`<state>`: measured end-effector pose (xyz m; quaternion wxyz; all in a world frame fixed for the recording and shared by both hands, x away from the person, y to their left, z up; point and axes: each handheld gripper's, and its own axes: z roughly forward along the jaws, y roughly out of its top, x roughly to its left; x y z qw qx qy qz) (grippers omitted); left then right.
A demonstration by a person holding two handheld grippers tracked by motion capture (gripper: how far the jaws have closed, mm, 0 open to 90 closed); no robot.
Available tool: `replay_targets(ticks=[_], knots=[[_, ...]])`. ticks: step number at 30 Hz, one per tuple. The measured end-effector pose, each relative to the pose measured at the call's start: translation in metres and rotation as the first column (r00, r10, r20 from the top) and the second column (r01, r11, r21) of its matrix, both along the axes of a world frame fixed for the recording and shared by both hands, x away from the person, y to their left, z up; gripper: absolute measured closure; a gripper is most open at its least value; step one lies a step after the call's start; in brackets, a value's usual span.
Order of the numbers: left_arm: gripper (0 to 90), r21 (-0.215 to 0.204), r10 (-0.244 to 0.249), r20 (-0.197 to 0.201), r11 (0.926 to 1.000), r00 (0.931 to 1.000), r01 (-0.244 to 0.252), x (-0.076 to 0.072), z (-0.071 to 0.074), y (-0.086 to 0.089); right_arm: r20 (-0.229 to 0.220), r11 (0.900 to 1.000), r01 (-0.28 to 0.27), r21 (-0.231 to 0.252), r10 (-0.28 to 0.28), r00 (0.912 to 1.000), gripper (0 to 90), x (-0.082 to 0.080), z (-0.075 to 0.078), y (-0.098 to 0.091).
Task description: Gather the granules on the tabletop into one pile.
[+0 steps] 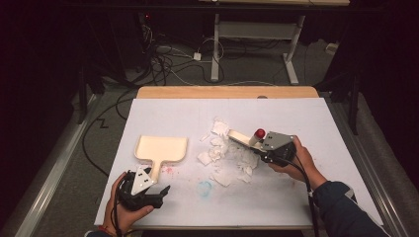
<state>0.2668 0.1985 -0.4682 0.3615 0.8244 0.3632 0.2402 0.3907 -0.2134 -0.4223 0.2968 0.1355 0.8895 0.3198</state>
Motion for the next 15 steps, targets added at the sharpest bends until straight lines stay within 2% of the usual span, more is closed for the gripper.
replay_targets(ticks=[2, 5, 9, 13, 15], knots=[[16.3, -0.016, 0.008, -0.008, 0.9998, 0.9999, -0.008, 0.000, -0.001, 0.001, 0.001, 0.9997, 0.007, 0.024, -0.007, 1.0000, 68.2, 0.002, 0.004, -0.002], [16.3, 0.004, 0.003, -0.015, 1.0000, 0.9999, -0.003, 0.000, -0.003, 0.000, 0.014, 0.9995, 0.016, 0.026, -0.016, 0.9998, 68.2, 0.004, 0.007, -0.002], [16.3, 0.002, 0.006, -0.012, 1.0000, 0.9999, -0.006, 0.001, -0.003, 0.002, 0.028, 0.9997, 0.012, 0.020, -0.012, 0.9995, 68.2, 0.004, 0.008, 0.000], [16.3, 0.005, 0.006, -0.006, 1.0000, 1.0000, -0.006, -0.001, -0.001, 0.003, 0.050, 0.9994, 0.017, 0.031, -0.018, 0.9986, 68.2, 0.009, 0.011, 0.000], [16.3, 0.010, 0.004, -0.007, 0.9999, 1.0000, -0.004, -0.001, -0.001, 0.002, 0.050, 0.9983, 0.024, 0.053, -0.026, 0.9984, 68.2, 0.012, 0.015, -0.001]])
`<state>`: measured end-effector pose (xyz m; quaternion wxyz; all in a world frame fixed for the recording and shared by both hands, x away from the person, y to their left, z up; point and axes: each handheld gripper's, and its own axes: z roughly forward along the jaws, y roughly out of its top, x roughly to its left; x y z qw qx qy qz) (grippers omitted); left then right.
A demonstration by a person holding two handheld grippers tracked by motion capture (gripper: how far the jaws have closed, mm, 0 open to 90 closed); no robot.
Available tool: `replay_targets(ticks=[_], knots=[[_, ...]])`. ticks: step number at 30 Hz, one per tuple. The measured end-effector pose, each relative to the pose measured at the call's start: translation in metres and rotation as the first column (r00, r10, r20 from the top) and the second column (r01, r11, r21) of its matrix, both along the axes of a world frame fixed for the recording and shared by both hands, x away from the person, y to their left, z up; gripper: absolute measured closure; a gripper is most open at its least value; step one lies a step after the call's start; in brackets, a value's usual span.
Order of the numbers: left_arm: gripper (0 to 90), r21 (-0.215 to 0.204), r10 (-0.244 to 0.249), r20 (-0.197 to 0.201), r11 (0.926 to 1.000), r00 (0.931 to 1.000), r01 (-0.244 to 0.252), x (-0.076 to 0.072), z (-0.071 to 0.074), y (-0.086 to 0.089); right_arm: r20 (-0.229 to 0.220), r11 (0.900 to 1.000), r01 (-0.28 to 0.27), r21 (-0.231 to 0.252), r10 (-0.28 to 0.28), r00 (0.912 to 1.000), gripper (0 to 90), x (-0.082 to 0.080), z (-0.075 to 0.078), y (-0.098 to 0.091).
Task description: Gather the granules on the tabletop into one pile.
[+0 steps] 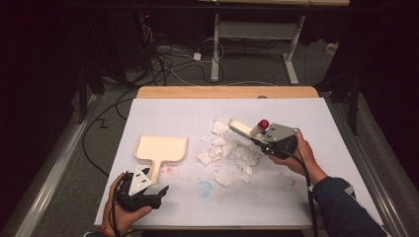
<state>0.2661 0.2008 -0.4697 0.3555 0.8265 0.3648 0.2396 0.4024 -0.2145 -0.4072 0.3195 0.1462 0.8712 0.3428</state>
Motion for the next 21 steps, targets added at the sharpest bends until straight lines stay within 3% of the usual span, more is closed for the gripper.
replay_targets(ticks=[5, 11, 16, 21], knots=[[16.3, 0.010, -0.015, -0.008, 0.9998, 0.9999, 0.015, 0.003, -0.001, -0.002, 0.029, 0.9996, 0.027, 0.010, -0.027, 0.9992, 68.2, 0.016, 0.012, 0.005], [16.3, 0.019, -0.034, -0.009, 0.9992, 0.9994, 0.034, 0.003, -0.002, -0.003, 0.032, 0.9969, 0.072, -0.031, -0.071, 0.9970, 68.2, 0.055, 0.014, 0.024], [16.3, -0.002, -0.036, -0.011, 0.9993, 0.9993, 0.036, 0.004, -0.001, -0.001, 0.013, 0.9918, 0.106, -0.072, -0.105, 0.9944, 68.2, 0.086, 0.004, 0.045], [16.3, -0.010, -0.038, -0.013, 0.9992, 0.9992, 0.038, 0.004, -0.001, 0.001, -0.010, 0.9873, 0.107, -0.117, -0.109, 0.9940, 68.2, 0.103, -0.015, 0.063]])
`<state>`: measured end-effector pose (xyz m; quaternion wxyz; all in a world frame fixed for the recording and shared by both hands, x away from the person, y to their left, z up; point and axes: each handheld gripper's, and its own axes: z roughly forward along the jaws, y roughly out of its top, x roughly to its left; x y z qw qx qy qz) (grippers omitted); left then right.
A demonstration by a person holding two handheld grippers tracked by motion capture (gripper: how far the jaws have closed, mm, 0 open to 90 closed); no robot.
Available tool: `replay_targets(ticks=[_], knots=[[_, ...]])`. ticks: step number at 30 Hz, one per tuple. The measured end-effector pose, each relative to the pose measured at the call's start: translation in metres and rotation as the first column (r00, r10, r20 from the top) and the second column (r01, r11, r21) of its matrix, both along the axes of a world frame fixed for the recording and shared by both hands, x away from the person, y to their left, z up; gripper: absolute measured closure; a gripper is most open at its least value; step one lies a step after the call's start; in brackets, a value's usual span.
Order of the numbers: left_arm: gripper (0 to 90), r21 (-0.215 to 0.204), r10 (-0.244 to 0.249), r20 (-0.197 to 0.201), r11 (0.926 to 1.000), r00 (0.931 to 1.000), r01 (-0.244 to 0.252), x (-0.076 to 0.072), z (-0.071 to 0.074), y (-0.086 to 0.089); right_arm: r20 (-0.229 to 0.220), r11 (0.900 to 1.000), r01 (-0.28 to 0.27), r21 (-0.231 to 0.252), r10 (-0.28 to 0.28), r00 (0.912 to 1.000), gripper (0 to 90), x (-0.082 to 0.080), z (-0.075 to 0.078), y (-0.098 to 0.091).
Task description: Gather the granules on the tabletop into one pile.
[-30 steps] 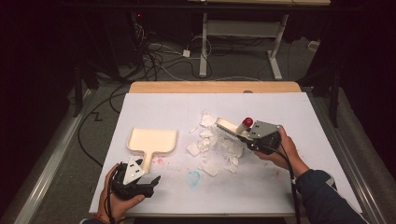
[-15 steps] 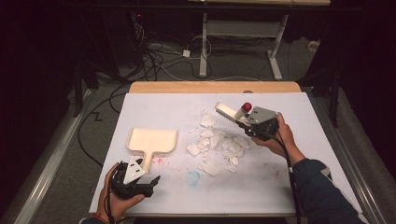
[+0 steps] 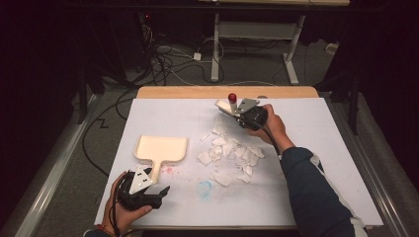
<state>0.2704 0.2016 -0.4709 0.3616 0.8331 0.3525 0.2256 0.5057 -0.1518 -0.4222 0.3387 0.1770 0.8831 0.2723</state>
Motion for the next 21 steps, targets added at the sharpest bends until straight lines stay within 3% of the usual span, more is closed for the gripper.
replay_targets(ticks=[3, 8, 11, 17, 21], knots=[[16.3, 0.001, -0.002, 0.000, 1.0000, 1.0000, 0.002, 0.000, 0.000, 0.000, -0.005, 0.9996, -0.015, 0.023, 0.016, 0.9999, 68.2, 0.000, -0.007, 0.009], [16.3, -0.005, 0.007, 0.009, 1.0000, 0.9999, -0.007, -0.001, 0.002, 0.002, -0.026, 0.9972, -0.074, 0.002, 0.075, 0.9969, 68.1, -0.010, -0.013, 0.019], [16.3, -0.004, 0.009, 0.010, 0.9999, 0.9999, -0.009, -0.001, 0.003, 0.003, -0.053, 0.9911, -0.127, 0.040, 0.129, 0.9903, 68.1, -0.017, -0.013, 0.019], [16.3, 0.004, 0.003, 0.007, 1.0000, 1.0000, -0.003, -0.001, 0.003, 0.001, -0.092, 0.9670, -0.249, 0.051, 0.253, 0.9631, 67.9, -0.038, -0.013, 0.012], [16.3, 0.012, -0.004, 0.005, 0.9999, 1.0000, 0.004, -0.001, 0.003, 0.000, -0.110, 0.9512, -0.298, 0.079, 0.306, 0.9458, 68.0, -0.050, -0.011, 0.003]])
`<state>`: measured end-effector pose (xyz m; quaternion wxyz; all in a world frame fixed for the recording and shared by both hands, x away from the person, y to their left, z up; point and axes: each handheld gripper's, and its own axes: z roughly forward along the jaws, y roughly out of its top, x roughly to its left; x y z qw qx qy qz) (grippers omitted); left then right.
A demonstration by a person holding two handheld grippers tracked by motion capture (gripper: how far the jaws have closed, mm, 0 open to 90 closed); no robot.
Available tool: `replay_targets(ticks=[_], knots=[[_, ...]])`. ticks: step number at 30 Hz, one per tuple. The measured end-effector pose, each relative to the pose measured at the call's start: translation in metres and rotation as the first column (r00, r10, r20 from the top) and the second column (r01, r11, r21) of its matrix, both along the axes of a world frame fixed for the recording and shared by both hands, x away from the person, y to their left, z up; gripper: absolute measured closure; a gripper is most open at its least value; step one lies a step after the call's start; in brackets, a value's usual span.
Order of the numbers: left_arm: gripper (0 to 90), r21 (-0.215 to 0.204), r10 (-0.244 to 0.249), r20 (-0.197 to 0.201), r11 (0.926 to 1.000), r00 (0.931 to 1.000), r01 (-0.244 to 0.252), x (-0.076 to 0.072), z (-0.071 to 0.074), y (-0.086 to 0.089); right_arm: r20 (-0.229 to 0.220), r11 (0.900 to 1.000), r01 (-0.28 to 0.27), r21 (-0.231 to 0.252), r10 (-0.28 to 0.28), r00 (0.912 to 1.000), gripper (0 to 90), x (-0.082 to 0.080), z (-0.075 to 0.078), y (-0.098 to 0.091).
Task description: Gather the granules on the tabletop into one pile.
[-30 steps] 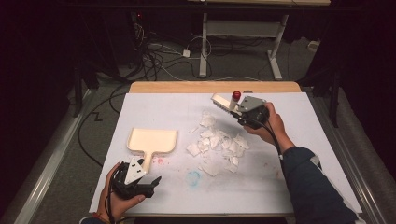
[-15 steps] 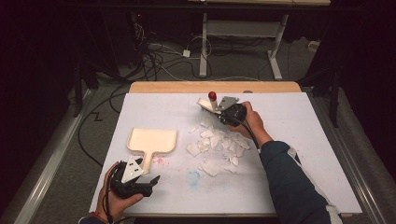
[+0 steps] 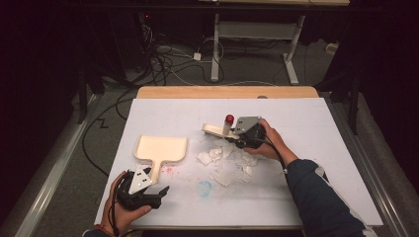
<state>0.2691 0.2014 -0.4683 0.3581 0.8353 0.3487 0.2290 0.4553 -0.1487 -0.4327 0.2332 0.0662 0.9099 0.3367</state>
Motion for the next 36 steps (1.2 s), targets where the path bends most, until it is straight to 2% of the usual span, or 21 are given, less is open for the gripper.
replay_targets(ticks=[1, 3, 4, 5, 9, 11, 13, 15, 18, 22, 24, 26, 28, 33, 34, 36], knots=[[16.3, 0.000, 0.001, 0.000, 1.0000, 1.0000, -0.001, 0.000, 0.000, 0.000, -0.008, 0.9999, -0.012, 0.002, 0.012, 0.9999, 68.0, -0.004, 0.000, -0.003], [16.3, 0.002, -0.004, -0.003, 1.0000, 1.0000, 0.004, 0.000, -0.001, -0.001, 0.003, 0.9984, -0.055, -0.011, 0.055, 0.9985, 67.9, -0.010, 0.000, -0.007], [16.3, 0.007, -0.005, -0.006, 1.0000, 1.0000, 0.005, 0.000, -0.001, -0.001, -0.012, 0.9989, -0.047, -0.008, 0.047, 0.9988, 67.8, -0.016, -0.001, -0.009], [16.3, 0.007, -0.005, -0.008, 1.0000, 1.0000, 0.005, 0.000, -0.001, -0.002, -0.008, 0.9968, -0.080, -0.007, 0.080, 0.9968, 67.9, -0.018, -0.001, -0.011], [16.3, 0.015, -0.018, -0.012, 0.9997, 0.9998, 0.018, -0.001, -0.002, -0.005, -0.016, 0.9952, -0.098, 0.000, 0.098, 0.9951, 68.0, -0.034, 0.002, -0.020], [16.3, 0.021, -0.024, -0.014, 0.9995, 0.9996, 0.024, -0.001, -0.003, -0.007, -0.006, 0.9945, -0.104, 0.007, 0.104, 0.9945, 68.0, -0.040, 0.004, -0.025], [16.3, 0.027, -0.027, -0.017, 0.9993, 0.9995, 0.027, -0.001, -0.003, -0.009, 0.009, 0.9953, -0.095, 0.019, 0.095, 0.9955, 68.2, -0.044, 0.008, -0.029], [16.3, 0.028, -0.027, -0.017, 0.9992, 0.9995, 0.028, -0.001, -0.003, -0.009, 0.036, 0.9977, -0.055, 0.039, 0.053, 0.9979, 68.2, -0.048, 0.013, -0.034], [16.3, 0.030, -0.026, -0.020, 0.9992, 0.9995, 0.026, -0.001, -0.004, -0.009, 0.048, 0.9928, -0.019, 0.118, 0.014, 0.9987, 68.2, -0.051, 0.022, -0.044], [16.3, 0.033, -0.025, -0.018, 0.9991, 0.9995, 0.026, -0.001, -0.003, -0.009, 0.095, 0.9922, 0.032, 0.120, -0.044, 0.9946, 68.2, -0.054, 0.031, -0.054], [16.3, 0.032, -0.024, -0.017, 0.9992, 0.9996, 0.024, -0.002, -0.003, -0.010, 0.103, 0.9893, 0.065, 0.130, -0.079, 0.9915, 68.2, -0.056, 0.035, -0.060], [16.3, 0.032, -0.028, -0.019, 0.9991, 0.9994, 0.028, -0.002, -0.004, -0.010, 0.111, 0.9829, 0.094, 0.158, -0.113, 0.9874, 68.1, -0.057, 0.039, -0.066], [16.3, 0.036, -0.026, -0.019, 0.9990, 0.9995, 0.026, -0.001, -0.004, -0.010, 0.090, 0.9721, 0.111, 0.206, -0.132, 0.9871, 68.2, -0.058, 0.043, -0.074], [16.3, 0.037, -0.032, -0.016, 0.9988, 0.9994, 0.033, -0.001, -0.003, -0.011, 0.023, 0.9254, 0.179, 0.334, -0.198, 0.9800, 68.2, -0.057, 0.051, -0.086], [16.3, 0.038, -0.030, -0.015, 0.9988, 0.9994, 0.031, -0.001, -0.003, -0.011, 0.017, 0.9217, 0.192, 0.337, -0.209, 0.9777, 68.2, -0.057, 0.053, -0.088], [16.3, 0.037, -0.032, -0.017, 0.9988, 0.9993, 0.033, -0.001, -0.003, -0.010, 0.037, 0.9175, 0.217, 0.333, -0.243, 0.9693, 68.1, -0.061, 0.057, -0.090]])
